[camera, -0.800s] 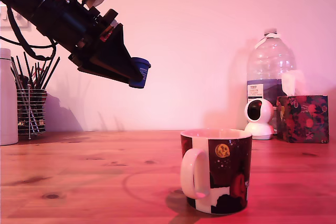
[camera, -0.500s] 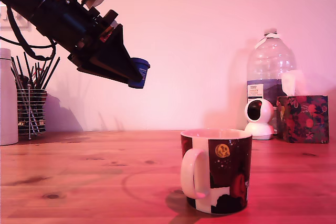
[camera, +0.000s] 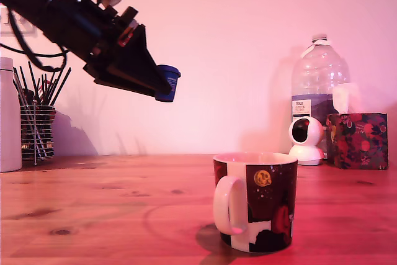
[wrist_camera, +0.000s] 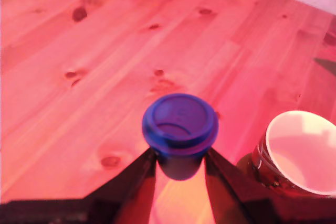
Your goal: Pick up the coffee capsules from the table one by one and drop them inside the nearest coffee cup
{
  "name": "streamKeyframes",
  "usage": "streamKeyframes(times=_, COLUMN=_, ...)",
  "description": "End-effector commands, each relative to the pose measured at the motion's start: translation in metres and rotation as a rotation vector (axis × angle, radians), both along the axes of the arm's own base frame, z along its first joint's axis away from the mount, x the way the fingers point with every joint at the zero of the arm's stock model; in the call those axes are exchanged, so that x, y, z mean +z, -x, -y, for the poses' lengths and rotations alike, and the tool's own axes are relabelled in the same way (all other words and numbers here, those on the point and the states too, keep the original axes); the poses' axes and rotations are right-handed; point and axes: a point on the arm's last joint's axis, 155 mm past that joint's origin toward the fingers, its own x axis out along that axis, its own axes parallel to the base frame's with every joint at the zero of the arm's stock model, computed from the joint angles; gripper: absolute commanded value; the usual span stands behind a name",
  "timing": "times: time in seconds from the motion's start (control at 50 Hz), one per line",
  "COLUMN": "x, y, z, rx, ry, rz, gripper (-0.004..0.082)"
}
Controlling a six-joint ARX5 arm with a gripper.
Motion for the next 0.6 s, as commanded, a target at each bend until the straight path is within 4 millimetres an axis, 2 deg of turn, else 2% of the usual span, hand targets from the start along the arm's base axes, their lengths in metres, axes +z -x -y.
streamKeyframes(times=0.0, x=-0.004, y=0.012, z=0.000, rx=-0.020, ry=0.003, rz=-0.002, gripper=0.0203)
streamKeyframes(times=0.26, x=-0.007, y=0.033, z=0.010, rx=-0.072, ry=0.004, rz=-0.010, gripper=0.0203)
streamKeyframes(times=0.58, x=-0.010, y=0.059, z=0.033, rx=-0.151, ry=0.000, rz=-0.024, gripper=0.0203)
